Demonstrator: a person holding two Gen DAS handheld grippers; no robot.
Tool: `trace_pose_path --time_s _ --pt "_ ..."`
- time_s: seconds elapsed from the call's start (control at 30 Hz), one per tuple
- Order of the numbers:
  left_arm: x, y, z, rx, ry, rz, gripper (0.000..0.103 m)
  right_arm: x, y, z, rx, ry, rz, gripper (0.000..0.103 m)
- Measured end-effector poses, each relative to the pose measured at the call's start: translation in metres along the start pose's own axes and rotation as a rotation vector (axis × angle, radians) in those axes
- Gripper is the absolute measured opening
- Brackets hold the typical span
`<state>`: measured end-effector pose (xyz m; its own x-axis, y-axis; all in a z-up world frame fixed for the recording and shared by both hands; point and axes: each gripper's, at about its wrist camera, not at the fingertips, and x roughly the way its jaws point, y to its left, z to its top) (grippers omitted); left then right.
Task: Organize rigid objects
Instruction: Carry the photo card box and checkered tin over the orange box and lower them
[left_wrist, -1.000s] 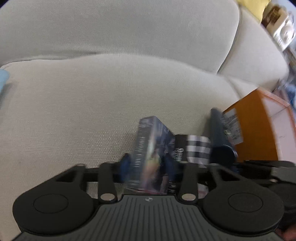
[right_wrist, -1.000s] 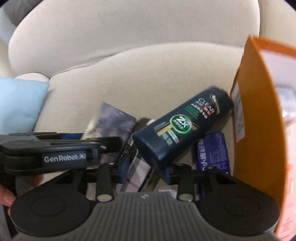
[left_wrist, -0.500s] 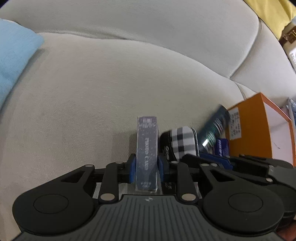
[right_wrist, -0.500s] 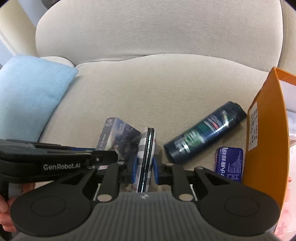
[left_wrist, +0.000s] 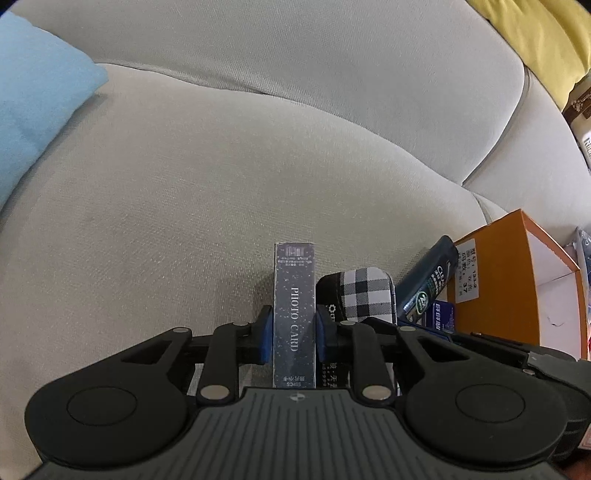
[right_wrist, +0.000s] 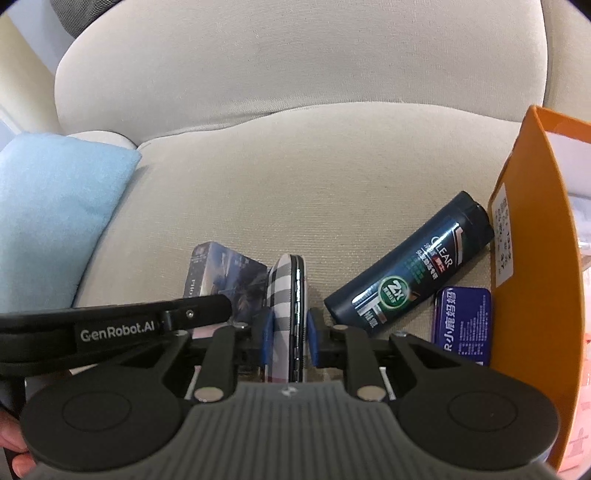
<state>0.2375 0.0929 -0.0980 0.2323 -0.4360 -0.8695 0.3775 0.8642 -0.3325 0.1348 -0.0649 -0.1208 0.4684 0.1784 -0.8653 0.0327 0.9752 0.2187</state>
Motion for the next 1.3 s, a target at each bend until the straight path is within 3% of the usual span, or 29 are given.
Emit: trace_pose_path --time_s 0.4,0.8,1.03,1.3 --pt "-0.07 -0.03 -0.024 -0.004 -0.109 -0.084 0.025 -0.073 0.005 -0.017 -0.093 -0.113 0.031 0.016" --pt "-0.122 -0.101 -0.036 0.103 -0.178 -0.241 0.025 -0.178 -0.042 -0.046 -0.022 -0.245 0.091 0.015" --pt "-0.115 -0.154 -0.03 0.15 -0.147 -0.341 0.025 -0.225 -0.102 -0.054 0.046 -0.294 0.064 0.016" --pt "-0.049 -0.215 -0.027 0.138 -0.003 -0.429 0.025 -0.246 -0.186 -0.047 0.084 -0.261 -0.037 0.016"
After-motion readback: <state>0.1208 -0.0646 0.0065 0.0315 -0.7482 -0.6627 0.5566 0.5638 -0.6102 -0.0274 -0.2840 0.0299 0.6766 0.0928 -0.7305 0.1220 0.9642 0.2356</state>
